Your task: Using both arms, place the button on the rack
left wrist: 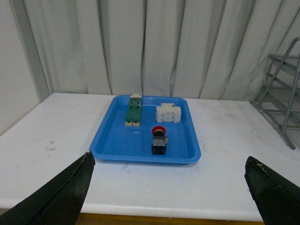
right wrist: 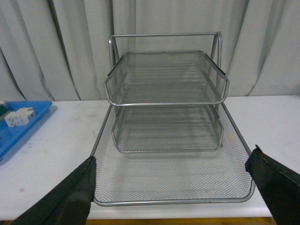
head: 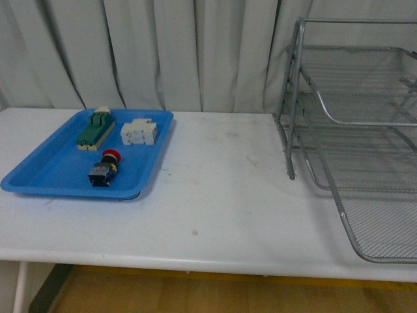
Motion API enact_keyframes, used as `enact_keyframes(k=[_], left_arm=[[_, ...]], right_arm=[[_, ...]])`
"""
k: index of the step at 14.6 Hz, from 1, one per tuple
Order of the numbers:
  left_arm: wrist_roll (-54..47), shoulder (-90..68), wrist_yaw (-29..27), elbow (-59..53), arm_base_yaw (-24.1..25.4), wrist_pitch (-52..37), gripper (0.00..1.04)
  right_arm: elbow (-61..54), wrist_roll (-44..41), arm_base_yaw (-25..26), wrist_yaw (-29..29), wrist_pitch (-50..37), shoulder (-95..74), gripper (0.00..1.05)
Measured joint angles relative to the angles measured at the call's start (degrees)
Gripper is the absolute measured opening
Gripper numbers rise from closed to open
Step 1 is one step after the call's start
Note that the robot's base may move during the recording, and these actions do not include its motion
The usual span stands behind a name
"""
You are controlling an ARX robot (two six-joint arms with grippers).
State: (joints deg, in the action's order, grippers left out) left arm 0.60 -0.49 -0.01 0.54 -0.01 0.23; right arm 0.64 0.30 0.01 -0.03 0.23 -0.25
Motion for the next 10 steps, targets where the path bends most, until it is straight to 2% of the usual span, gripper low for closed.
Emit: enact_keyframes(k=[1, 2, 4, 6, 10], left_arm=[[3.2, -3.5, 3.4, 3.3, 0.9, 9.5, 0.98], [8.1, -14.6, 5.7, 8.5, 0.9, 11.4, 0.98], [10.7, -32.3, 7.7, 17.5, 0.0, -3.5, 0.98], [6.4, -54.8, 10.2, 27.8, -1.3, -18.1, 0.98], [4.9, -66.5, 12.6, 33.8, -1.7, -19.9, 0.98]], right_arm=[[0.0, 0.0, 0.0, 0.0, 0.0, 0.0, 1.0], [0.0, 0.0, 0.0, 0.0, 0.0, 0.0, 0.97], [0.0, 0.0, 0.0, 0.0, 0.0, 0.0, 0.98], [0.0, 0.0, 0.0, 0.0, 0.0, 0.0, 0.98], [0.0, 0.0, 0.0, 0.0, 0.0, 0.0, 0.98]])
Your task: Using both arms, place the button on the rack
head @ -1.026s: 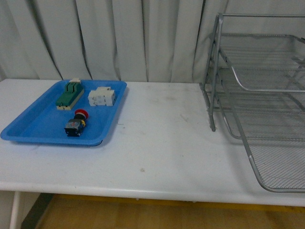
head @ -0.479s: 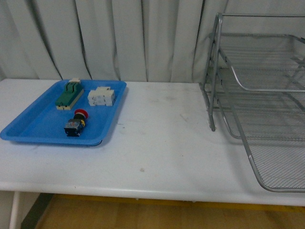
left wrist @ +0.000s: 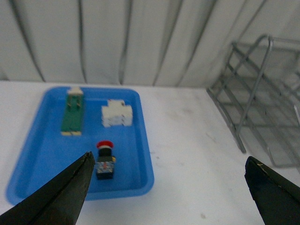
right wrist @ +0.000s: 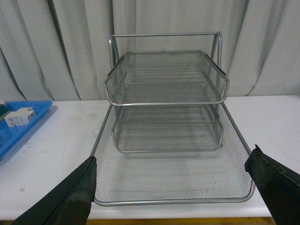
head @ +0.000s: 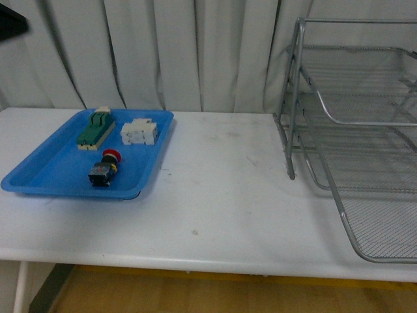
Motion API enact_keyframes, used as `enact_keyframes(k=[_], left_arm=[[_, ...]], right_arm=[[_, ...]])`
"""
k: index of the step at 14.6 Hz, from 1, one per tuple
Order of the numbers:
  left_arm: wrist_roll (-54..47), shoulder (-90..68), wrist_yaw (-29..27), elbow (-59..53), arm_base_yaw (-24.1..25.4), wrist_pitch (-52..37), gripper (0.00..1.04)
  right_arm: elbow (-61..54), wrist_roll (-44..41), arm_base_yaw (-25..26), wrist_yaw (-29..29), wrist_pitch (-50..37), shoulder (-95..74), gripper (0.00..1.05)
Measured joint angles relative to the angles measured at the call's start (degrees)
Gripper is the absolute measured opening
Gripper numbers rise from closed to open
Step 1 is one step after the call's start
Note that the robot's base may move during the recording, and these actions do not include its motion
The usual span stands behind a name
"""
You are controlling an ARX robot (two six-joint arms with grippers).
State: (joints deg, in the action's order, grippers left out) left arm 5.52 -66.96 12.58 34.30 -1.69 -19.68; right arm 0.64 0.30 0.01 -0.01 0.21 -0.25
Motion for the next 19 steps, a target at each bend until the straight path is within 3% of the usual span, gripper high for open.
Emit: enact_keyframes(k=[4, 5, 8, 13, 19], left_arm=[[-2.3, -13.6, 1.2, 7.9, -0.3, 1.9, 0.98], [-4.6, -24.9, 2.3, 16.5, -0.6, 6.2, 0.98], [-10.7, -56.5, -4.2, 43.3, -0.9, 20.3, 0.98], [-10.5, -63.4, -7.0, 48.5, 2.2, 21.2, 0.98], [-11.6, -68.5, -7.7, 52.5, 2.3, 20.7, 0.98]], right_arm=[[0.0, 0.0, 0.0, 0.0, 0.0, 0.0, 0.98], [0.0, 0.0, 0.0, 0.0, 0.0, 0.0, 0.98], [0.0, 0.0, 0.0, 0.0, 0.0, 0.0, 0.98], [0.0, 0.0, 0.0, 0.0, 0.0, 0.0, 0.98], [0.0, 0.0, 0.0, 0.0, 0.0, 0.0, 0.98]])
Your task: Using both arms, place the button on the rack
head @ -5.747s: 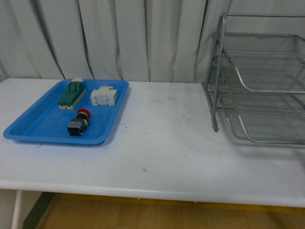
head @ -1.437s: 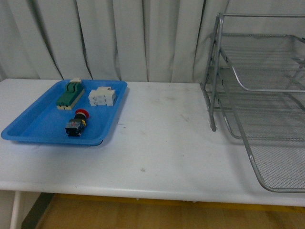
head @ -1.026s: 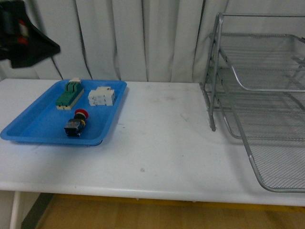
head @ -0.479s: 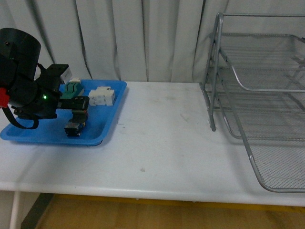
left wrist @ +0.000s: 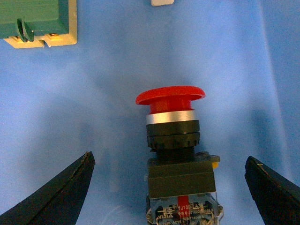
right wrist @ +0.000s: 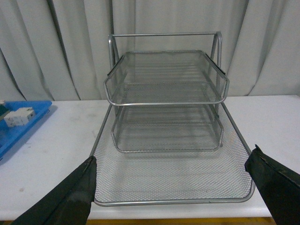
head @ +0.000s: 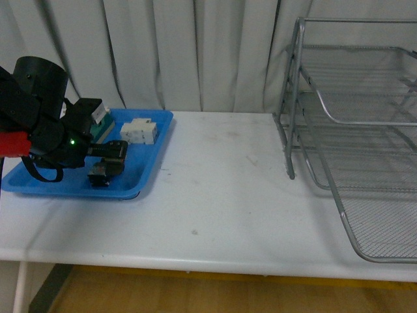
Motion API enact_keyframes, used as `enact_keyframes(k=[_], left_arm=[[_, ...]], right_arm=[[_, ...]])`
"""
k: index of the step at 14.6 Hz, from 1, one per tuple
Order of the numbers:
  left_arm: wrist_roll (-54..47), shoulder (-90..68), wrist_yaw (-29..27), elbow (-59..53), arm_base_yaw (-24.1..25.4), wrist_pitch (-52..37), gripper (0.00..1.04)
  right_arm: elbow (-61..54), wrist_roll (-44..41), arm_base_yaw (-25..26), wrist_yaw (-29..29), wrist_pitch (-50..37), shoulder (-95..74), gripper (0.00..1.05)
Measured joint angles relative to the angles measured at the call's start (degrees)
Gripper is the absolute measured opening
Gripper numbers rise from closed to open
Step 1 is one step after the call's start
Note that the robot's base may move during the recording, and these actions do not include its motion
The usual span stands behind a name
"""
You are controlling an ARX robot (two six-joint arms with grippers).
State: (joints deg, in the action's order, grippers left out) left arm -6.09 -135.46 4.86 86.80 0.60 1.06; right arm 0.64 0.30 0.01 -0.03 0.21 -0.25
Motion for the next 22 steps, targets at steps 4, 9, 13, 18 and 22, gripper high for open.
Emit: enact_keyframes(k=[4, 9, 13, 18, 22], left_arm=[[-0.6, -2.2, 0.2, 1.0, 0.3, -0.2, 0.93], [-1.5, -2.2, 0.2, 1.0, -0.2, -0.2, 0.37], [-0.1, 3.5, 2.2, -2.6, -0.8, -2.9, 0.36], [-0.1, 41.1, 8.5, -30.8, -4.2, -11.8, 0.36], [2.3, 56.7, 7.2, -46.0, -0.6, -12.2, 0.36]], right_arm=[[0.0, 0.0, 0.0, 0.0, 0.0, 0.0, 0.98], [0.0, 0.0, 0.0, 0.0, 0.0, 0.0, 0.98], [0.0, 0.0, 0.0, 0.0, 0.0, 0.0, 0.98], [0.0, 0.0, 0.0, 0.0, 0.0, 0.0, 0.98], [0.0, 0.0, 0.0, 0.0, 0.0, 0.0, 0.98]])
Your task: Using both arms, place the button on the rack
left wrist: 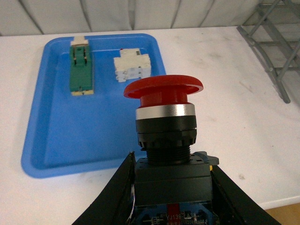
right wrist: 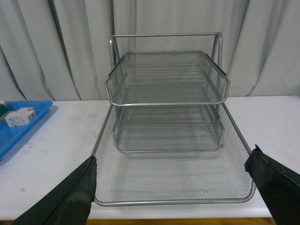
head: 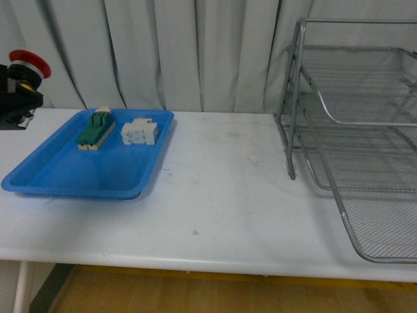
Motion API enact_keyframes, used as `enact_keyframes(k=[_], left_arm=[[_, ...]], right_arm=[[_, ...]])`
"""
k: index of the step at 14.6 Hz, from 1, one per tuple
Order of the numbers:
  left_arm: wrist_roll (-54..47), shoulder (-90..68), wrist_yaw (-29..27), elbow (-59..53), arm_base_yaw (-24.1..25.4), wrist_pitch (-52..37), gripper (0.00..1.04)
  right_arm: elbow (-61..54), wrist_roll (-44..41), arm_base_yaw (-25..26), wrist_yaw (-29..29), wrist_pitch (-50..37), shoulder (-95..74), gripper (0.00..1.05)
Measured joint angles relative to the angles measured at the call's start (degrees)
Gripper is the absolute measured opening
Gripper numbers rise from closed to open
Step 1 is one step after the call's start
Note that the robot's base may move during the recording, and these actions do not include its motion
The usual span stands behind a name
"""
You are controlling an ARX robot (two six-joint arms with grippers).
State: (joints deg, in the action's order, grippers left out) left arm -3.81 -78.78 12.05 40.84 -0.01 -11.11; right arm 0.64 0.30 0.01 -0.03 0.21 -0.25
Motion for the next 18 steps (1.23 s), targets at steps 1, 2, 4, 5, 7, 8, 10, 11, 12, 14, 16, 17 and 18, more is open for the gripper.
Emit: enact_keyframes(k=[1, 2, 4, 5, 7, 8, 10, 11, 12, 14, 16, 17, 18], left_arm=[[0.1, 1.2, -0.4, -1.2, 0.2, -0.3, 0.36], [0.9, 2.6, -0.4, -2.6, 0.1, -0.3, 0.36], [1.3, 4.2, -1.1, -4.3, -0.7, -0.7, 0.36], [1.5, 4.2, -1.3, -4.3, -1.1, -1.0, 0.36], [1.9, 3.9, -1.6, -4.3, -1.4, -1.5, 0.36], [2.1, 3.6, -1.7, -4.3, -1.7, -1.9, 0.36], [2.0, 2.9, -2.2, -4.3, -2.2, -2.3, 0.36], [2.0, 2.8, -2.5, -4.3, -2.2, -2.3, 0.36], [2.1, 2.8, -2.6, -4.3, -2.1, -2.3, 0.36], [2.0, 2.9, -2.6, -5.0, -2.3, -2.3, 0.36], [2.1, 2.9, -2.6, -5.2, -2.3, -2.2, 0.36], [2.1, 3.3, -2.6, -5.2, -2.4, -2.3, 0.36], [2.1, 3.5, -2.6, -5.3, -2.6, -2.2, 0.36]], right_arm=[[0.0, 0.0, 0.0, 0.0, 0.0, 0.0, 0.98], [0.0, 0.0, 0.0, 0.0, 0.0, 0.0, 0.98], [0.0, 0.0, 0.0, 0.0, 0.0, 0.0, 0.98], [0.0, 0.0, 0.0, 0.0, 0.0, 0.0, 0.98], [0.0, 0.0, 0.0, 0.0, 0.0, 0.0, 0.98], [0.0, 0.0, 0.0, 0.0, 0.0, 0.0, 0.98], [0.0, 0.0, 0.0, 0.0, 0.0, 0.0, 0.98], [0.0, 0.0, 0.0, 0.0, 0.0, 0.0, 0.98], [0.0, 0.0, 0.0, 0.0, 0.0, 0.0, 0.98], [0.0, 0.0, 0.0, 0.0, 0.0, 0.0, 0.98], [0.0, 0.0, 0.0, 0.0, 0.0, 0.0, 0.98], [0.0, 0.0, 0.0, 0.0, 0.0, 0.0, 0.98], [0.0, 0.0, 0.0, 0.0, 0.0, 0.0, 0.98]])
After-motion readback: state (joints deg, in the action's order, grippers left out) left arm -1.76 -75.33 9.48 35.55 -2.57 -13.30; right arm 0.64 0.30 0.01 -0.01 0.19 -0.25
